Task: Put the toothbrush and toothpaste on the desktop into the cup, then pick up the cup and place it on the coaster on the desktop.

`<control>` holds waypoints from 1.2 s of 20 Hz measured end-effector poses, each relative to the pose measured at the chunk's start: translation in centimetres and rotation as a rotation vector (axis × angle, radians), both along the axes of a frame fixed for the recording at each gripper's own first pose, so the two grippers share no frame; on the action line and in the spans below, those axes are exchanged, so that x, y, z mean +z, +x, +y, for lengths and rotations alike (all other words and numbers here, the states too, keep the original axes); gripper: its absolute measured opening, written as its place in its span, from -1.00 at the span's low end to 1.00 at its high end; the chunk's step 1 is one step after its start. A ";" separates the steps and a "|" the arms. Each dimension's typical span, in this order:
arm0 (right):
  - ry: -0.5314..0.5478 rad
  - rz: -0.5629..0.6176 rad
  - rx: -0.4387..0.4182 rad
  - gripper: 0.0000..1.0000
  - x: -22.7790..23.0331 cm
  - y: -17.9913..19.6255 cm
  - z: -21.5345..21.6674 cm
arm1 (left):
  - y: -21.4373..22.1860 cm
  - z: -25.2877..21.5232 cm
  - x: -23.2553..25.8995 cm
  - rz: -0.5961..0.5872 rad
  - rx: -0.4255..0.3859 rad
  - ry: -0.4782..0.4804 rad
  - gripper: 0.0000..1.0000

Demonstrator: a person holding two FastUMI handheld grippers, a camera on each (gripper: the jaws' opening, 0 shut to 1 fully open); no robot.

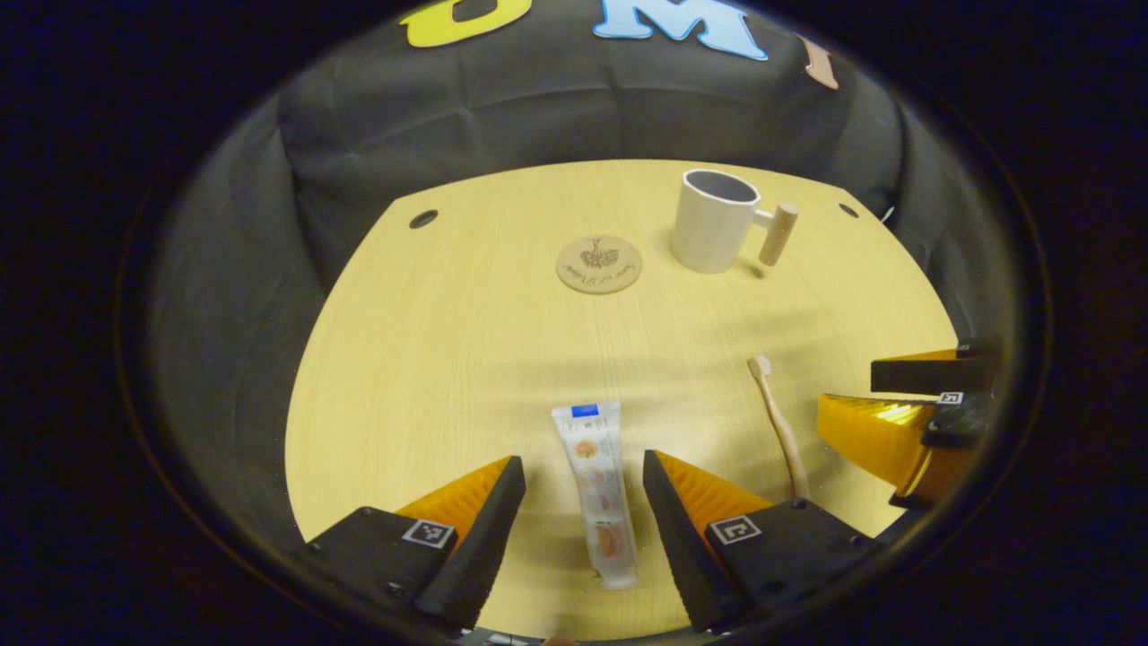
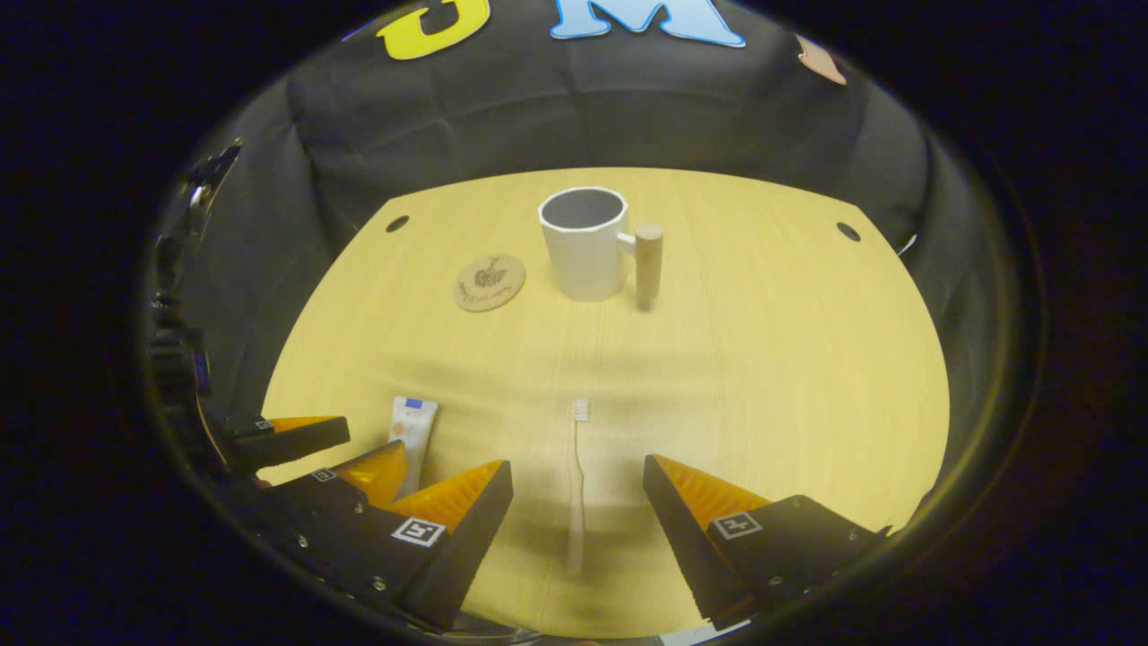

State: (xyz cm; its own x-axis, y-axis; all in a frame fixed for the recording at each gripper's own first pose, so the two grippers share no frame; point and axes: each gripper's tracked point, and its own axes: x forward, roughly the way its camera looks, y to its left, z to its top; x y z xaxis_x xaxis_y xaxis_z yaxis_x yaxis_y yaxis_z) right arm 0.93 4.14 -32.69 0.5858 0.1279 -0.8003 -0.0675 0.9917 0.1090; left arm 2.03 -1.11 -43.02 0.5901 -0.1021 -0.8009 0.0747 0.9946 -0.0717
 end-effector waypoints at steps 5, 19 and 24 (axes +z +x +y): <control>-0.038 0.165 0.005 0.82 -4.1 -0.4 0.2 | -0.8 0.3 -4.2 0.159 0.007 -0.002 0.76; -0.126 0.280 0.002 0.75 -7.1 -0.8 -0.4 | -0.2 0.0 -5.6 0.242 -0.023 -0.027 0.72; -0.125 0.340 -0.021 0.84 -7.4 -1.7 -0.5 | 0.0 0.0 -5.6 0.265 -0.032 -0.020 0.71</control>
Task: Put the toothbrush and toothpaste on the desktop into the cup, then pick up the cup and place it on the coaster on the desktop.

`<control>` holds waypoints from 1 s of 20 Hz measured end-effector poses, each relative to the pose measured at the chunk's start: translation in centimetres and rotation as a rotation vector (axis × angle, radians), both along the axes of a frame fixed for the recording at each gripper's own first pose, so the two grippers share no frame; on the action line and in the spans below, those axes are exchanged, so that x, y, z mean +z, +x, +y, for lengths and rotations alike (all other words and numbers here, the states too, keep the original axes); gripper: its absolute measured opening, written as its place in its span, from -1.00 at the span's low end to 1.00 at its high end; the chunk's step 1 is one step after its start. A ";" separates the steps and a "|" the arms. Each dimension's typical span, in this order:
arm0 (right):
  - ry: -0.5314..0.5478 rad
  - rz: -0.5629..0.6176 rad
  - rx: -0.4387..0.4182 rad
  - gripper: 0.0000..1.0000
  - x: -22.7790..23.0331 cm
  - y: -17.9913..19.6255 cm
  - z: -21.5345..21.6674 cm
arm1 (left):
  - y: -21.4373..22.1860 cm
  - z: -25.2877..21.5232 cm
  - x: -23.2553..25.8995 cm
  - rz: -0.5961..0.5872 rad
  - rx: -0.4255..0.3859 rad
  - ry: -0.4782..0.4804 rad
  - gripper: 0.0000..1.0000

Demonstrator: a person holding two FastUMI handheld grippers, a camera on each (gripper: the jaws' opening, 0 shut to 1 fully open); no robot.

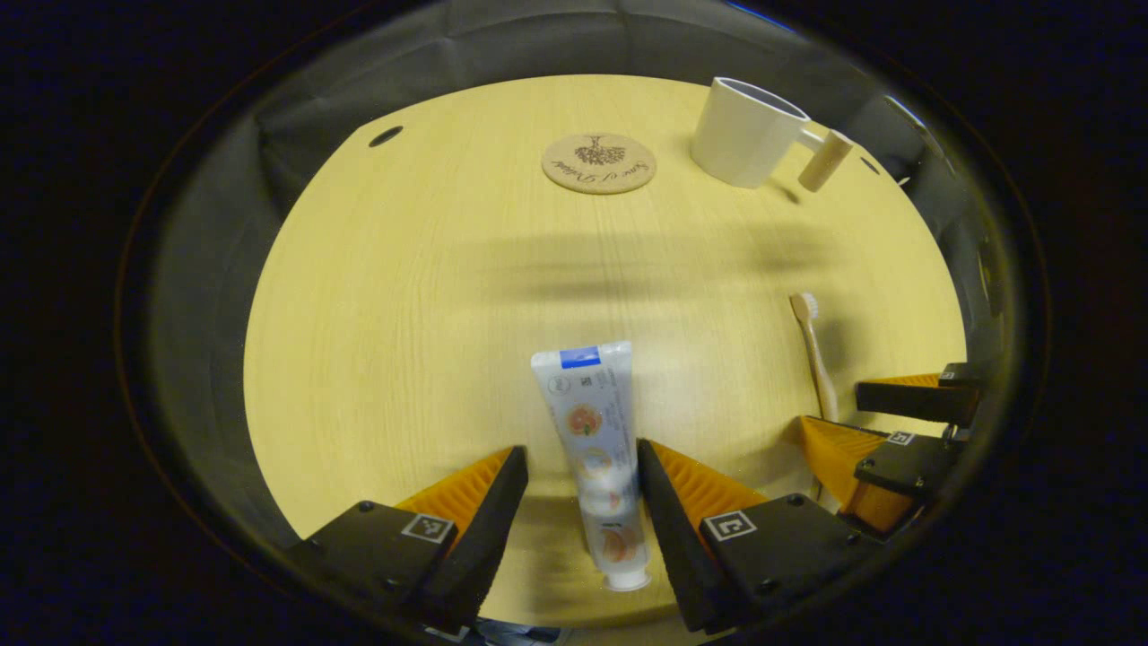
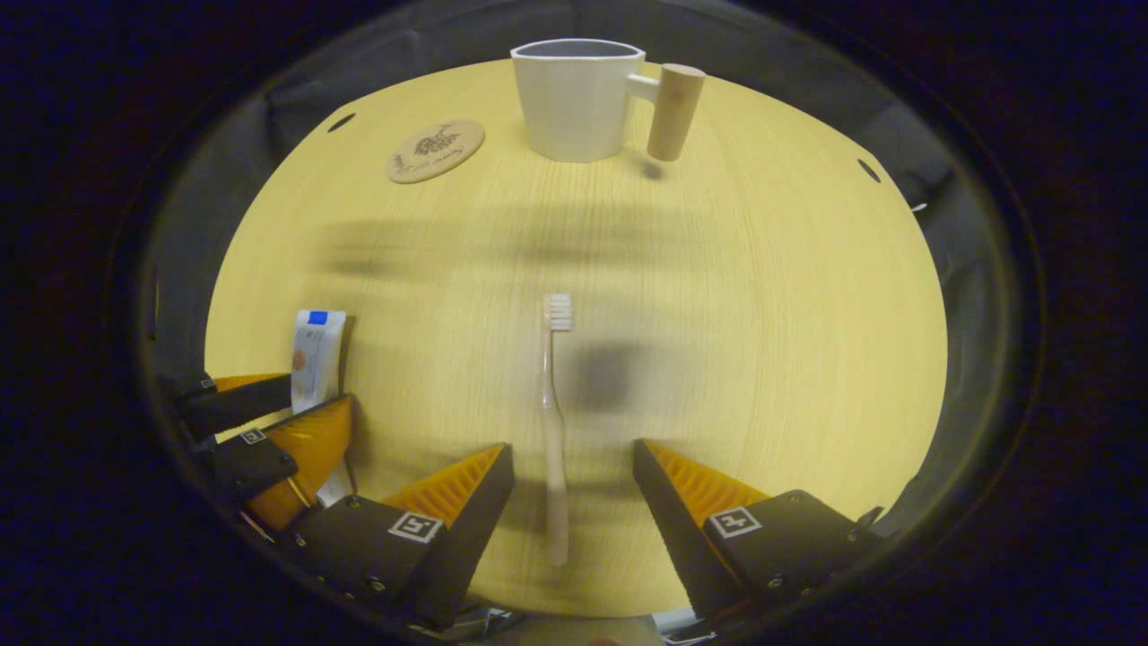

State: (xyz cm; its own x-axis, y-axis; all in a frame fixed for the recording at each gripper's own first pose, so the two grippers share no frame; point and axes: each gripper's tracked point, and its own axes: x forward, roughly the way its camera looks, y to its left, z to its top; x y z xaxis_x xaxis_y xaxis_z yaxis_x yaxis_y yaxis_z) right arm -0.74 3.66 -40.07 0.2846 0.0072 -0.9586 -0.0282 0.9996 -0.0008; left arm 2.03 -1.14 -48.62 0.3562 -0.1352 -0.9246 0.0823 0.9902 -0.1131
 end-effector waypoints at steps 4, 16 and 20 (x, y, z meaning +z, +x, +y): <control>-0.008 0.031 -0.007 0.27 0.0 -0.1 -0.2 | -0.1 -1.4 0.3 0.029 -0.035 0.012 0.06; 0.022 0.067 -0.031 -0.92 0.2 -0.1 -0.5 | -0.7 -1.4 0.2 0.061 -0.011 0.030 -0.63; 0.068 0.017 -0.043 -0.93 1.7 0.2 -0.1 | -0.6 -1.4 0.2 0.058 -0.008 0.026 -0.51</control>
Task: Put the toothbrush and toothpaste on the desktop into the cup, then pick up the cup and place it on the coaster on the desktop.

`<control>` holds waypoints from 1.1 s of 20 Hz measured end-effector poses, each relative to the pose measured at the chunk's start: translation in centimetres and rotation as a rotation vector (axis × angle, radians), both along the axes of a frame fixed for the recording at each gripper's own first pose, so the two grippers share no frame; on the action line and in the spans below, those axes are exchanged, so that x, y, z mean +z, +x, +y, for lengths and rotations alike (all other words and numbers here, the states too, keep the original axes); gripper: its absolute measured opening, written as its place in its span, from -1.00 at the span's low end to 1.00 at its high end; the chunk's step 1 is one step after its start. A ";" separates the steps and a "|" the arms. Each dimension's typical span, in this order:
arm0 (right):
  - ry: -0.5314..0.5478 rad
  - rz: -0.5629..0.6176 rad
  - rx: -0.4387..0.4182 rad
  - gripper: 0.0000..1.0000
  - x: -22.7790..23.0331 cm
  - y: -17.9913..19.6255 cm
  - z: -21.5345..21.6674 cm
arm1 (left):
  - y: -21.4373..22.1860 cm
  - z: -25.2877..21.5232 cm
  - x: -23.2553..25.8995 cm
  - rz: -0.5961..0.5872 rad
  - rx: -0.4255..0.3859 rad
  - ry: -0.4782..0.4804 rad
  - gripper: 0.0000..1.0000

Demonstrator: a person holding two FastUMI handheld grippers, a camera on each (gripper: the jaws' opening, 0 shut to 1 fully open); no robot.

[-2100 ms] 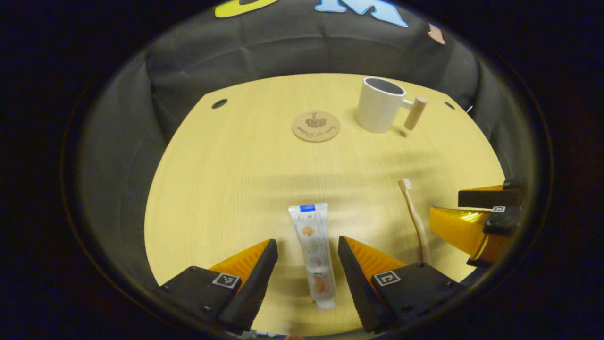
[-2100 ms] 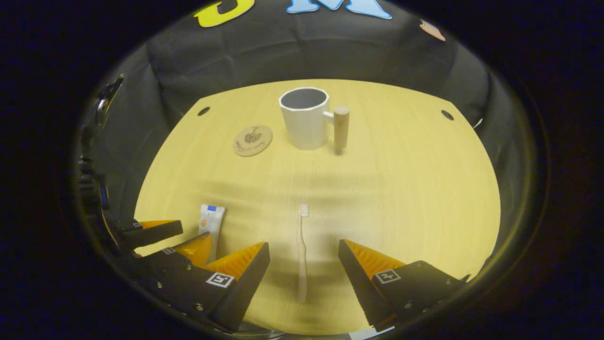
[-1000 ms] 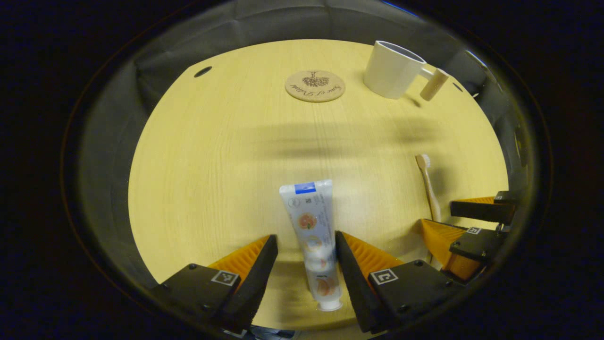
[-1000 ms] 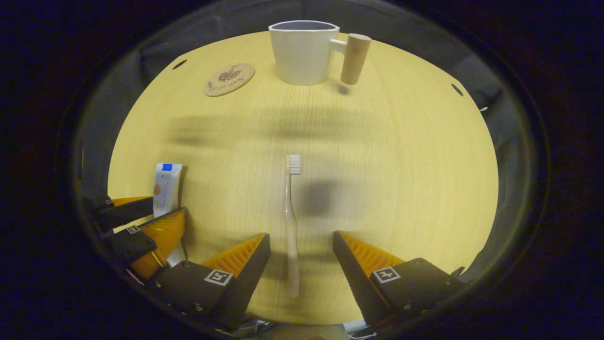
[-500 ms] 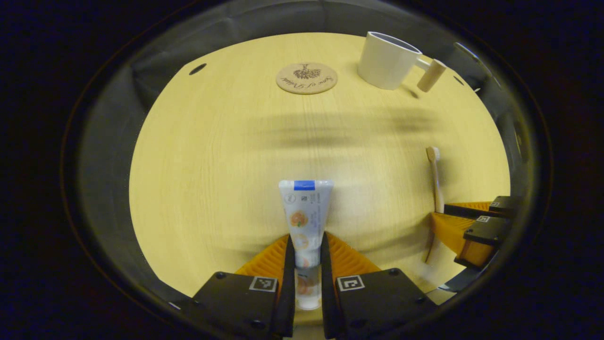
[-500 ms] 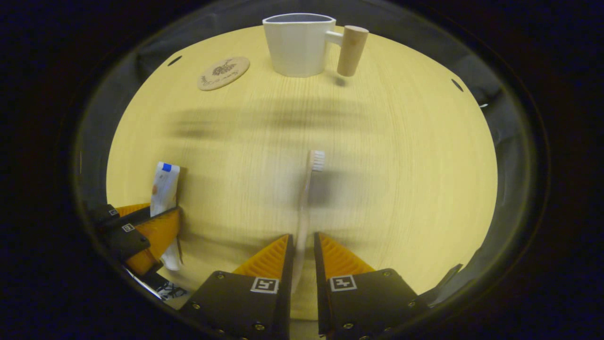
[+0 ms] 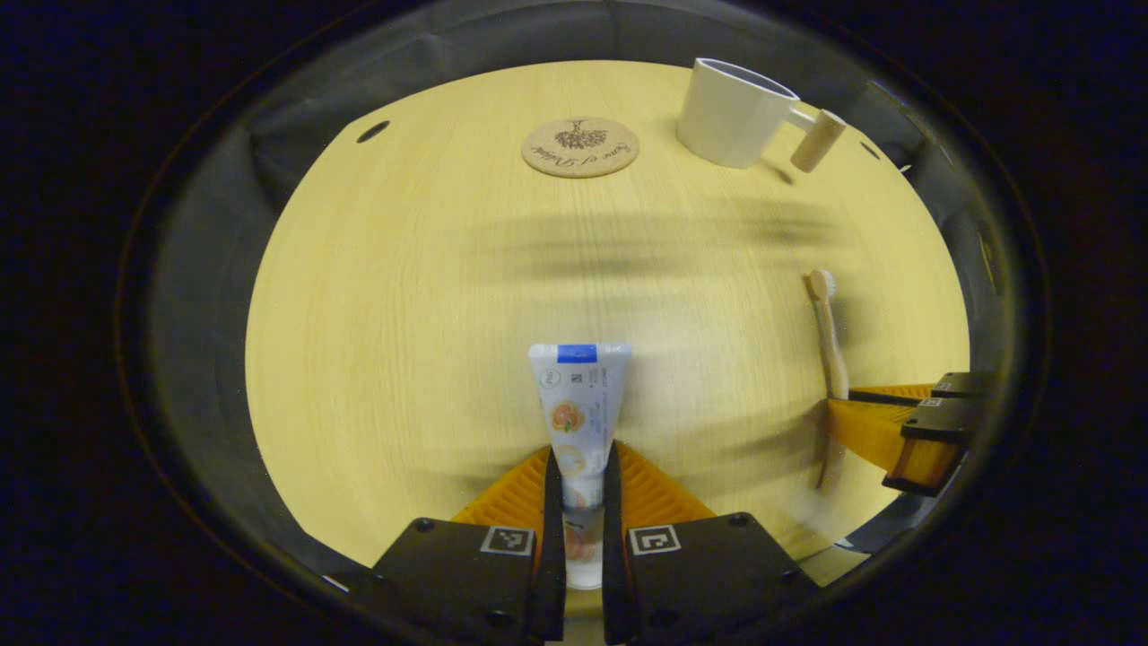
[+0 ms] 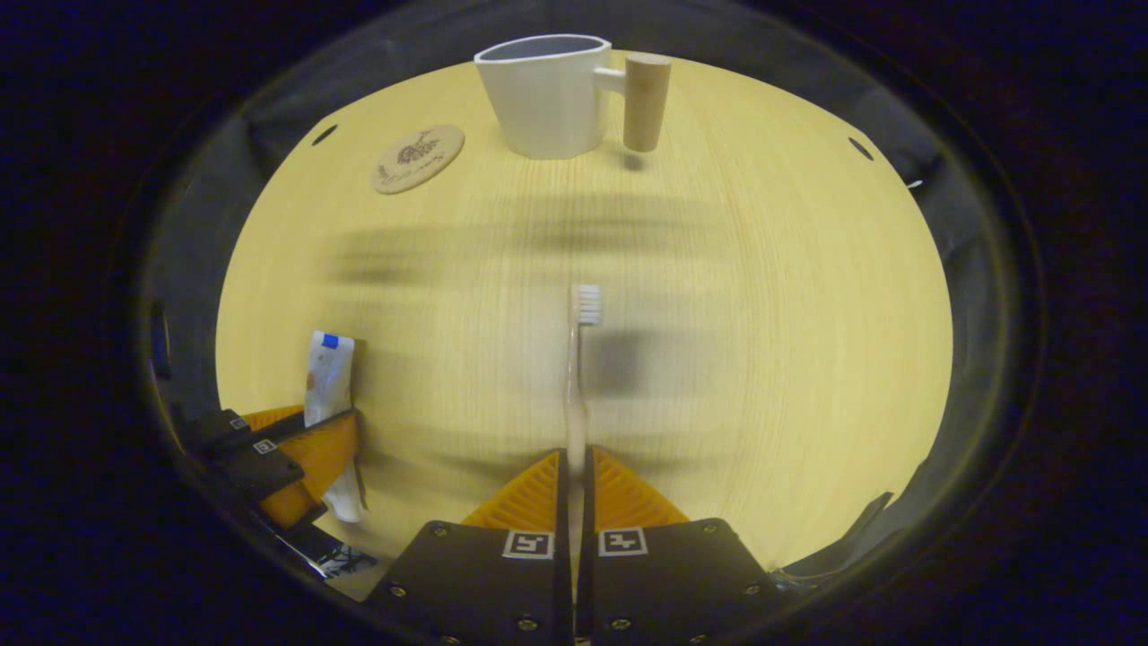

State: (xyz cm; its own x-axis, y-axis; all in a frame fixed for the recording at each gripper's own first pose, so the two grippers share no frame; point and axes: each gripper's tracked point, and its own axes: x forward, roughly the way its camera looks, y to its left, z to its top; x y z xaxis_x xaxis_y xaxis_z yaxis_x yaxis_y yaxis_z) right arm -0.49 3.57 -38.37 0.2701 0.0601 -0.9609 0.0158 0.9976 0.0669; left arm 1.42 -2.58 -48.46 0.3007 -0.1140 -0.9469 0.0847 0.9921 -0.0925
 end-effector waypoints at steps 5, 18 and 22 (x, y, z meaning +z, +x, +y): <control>0.073 -0.158 -0.050 -0.93 6.4 2.4 -0.4 | 0.0 0.0 0.2 -0.005 0.002 -0.008 -0.51; 0.144 -0.514 -0.132 -0.93 19.2 16.7 -2.4 | 4.4 2.4 8.7 -0.162 0.112 -0.095 -0.51; 0.167 -0.551 -0.150 -0.94 19.6 21.4 -1.8 | 4.3 3.9 11.1 -0.190 0.155 -0.087 -0.51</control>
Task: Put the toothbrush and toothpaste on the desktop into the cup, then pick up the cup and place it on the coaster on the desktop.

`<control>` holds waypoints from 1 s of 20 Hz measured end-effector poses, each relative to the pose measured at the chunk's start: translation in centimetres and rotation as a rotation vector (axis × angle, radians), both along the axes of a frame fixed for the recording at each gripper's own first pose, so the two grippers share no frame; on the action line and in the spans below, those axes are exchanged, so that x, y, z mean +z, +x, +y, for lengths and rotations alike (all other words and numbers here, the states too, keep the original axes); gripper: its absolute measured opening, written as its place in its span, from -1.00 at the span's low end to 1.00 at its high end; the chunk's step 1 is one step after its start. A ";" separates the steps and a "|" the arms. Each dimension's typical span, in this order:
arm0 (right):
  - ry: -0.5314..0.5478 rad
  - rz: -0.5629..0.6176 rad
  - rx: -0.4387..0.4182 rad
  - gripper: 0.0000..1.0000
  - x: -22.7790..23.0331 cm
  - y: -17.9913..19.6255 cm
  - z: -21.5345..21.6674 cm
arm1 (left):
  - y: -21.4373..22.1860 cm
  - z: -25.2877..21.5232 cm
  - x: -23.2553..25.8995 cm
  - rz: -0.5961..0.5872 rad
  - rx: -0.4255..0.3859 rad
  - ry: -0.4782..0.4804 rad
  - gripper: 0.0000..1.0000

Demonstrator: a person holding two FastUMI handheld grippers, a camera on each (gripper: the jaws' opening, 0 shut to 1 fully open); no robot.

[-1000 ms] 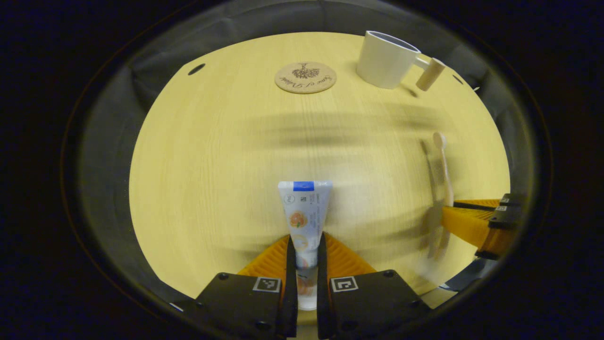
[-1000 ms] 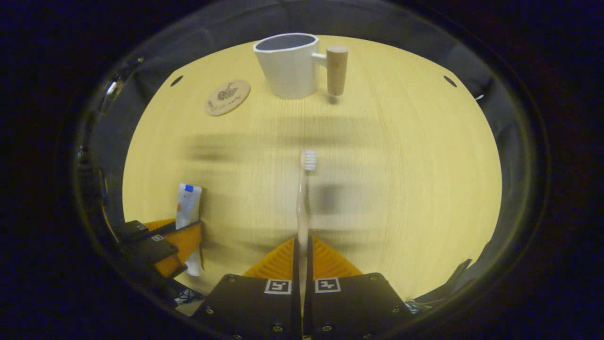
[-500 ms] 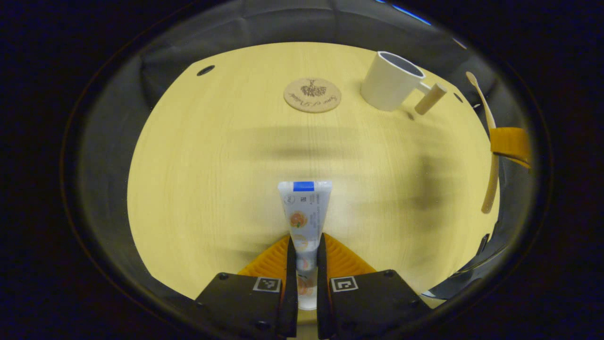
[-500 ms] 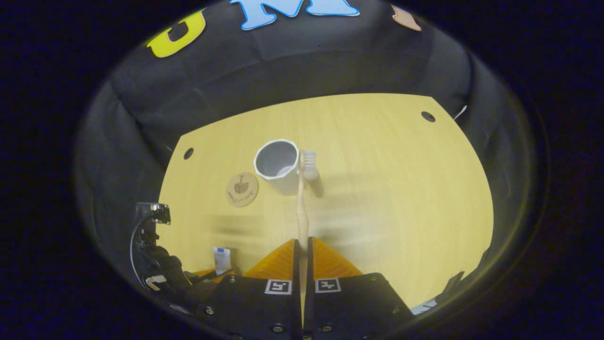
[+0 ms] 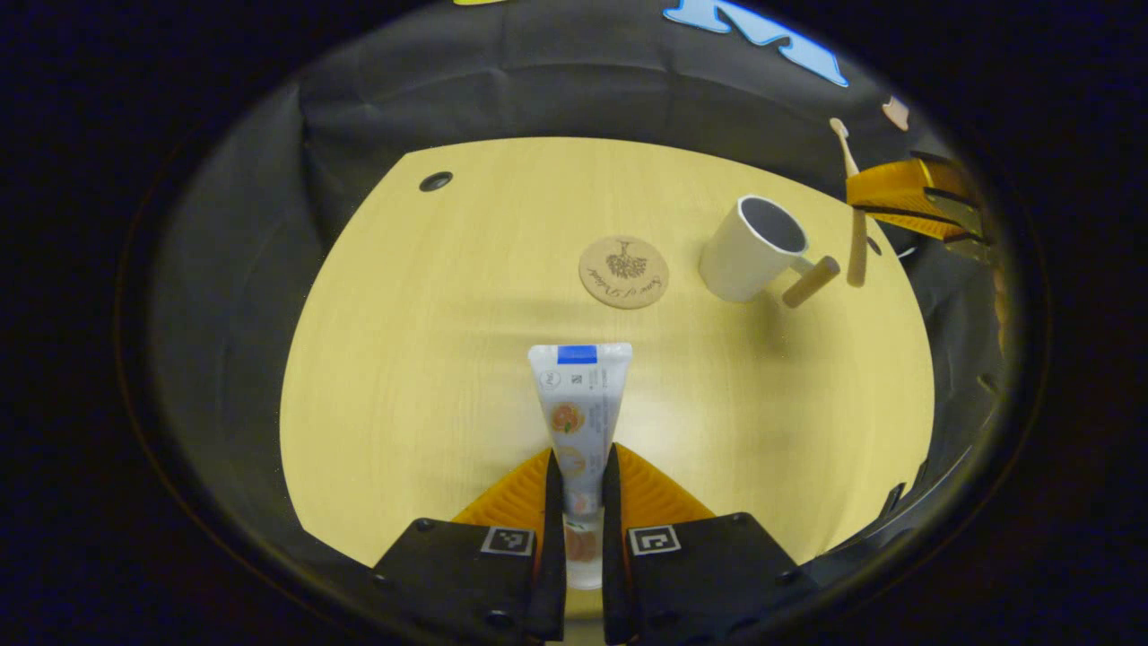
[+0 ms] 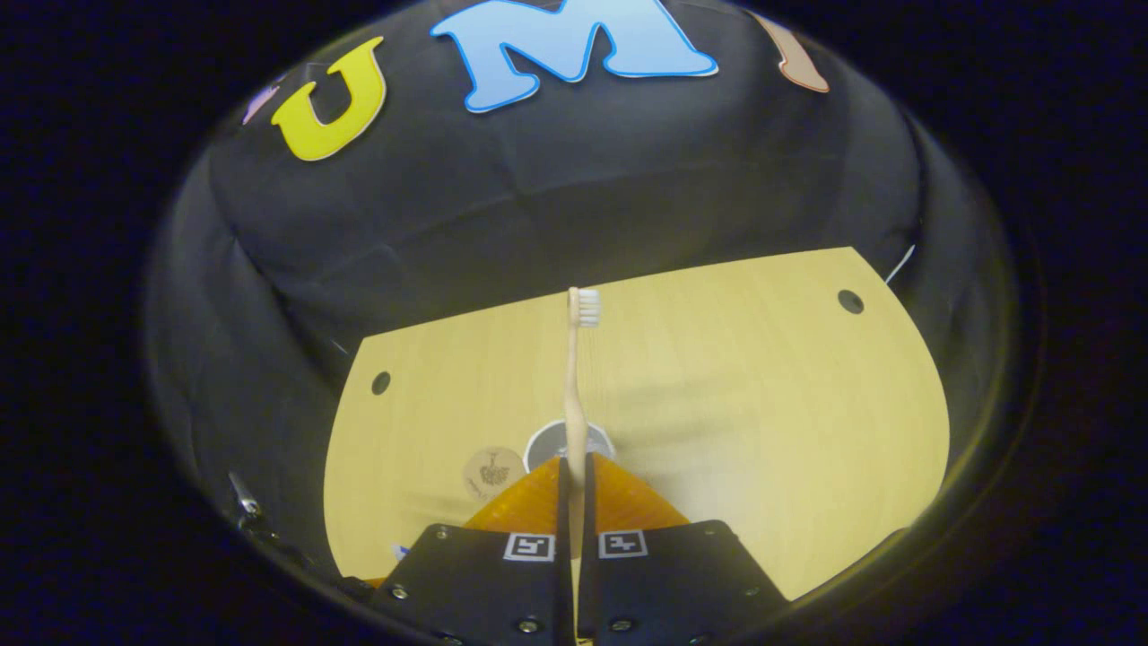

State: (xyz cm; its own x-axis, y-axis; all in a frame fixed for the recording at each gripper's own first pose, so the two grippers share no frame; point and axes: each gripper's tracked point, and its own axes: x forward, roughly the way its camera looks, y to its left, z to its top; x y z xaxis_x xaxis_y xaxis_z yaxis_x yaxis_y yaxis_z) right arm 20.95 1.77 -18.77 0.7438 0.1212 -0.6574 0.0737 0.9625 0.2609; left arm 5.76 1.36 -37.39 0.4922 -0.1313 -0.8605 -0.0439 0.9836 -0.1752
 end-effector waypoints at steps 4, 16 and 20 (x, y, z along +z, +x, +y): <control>0.002 -0.006 -0.013 -0.94 -0.9 3.8 0.1 | -1.3 1.9 0.6 0.014 0.062 0.000 -0.51; -0.093 -0.063 0.048 -0.91 -4.0 6.1 1.9 | -4.8 4.2 4.4 0.010 0.145 0.007 -0.52; -0.093 -0.078 0.051 -0.89 -3.8 5.6 1.7 | -4.2 4.0 5.4 -0.018 0.132 0.023 -0.52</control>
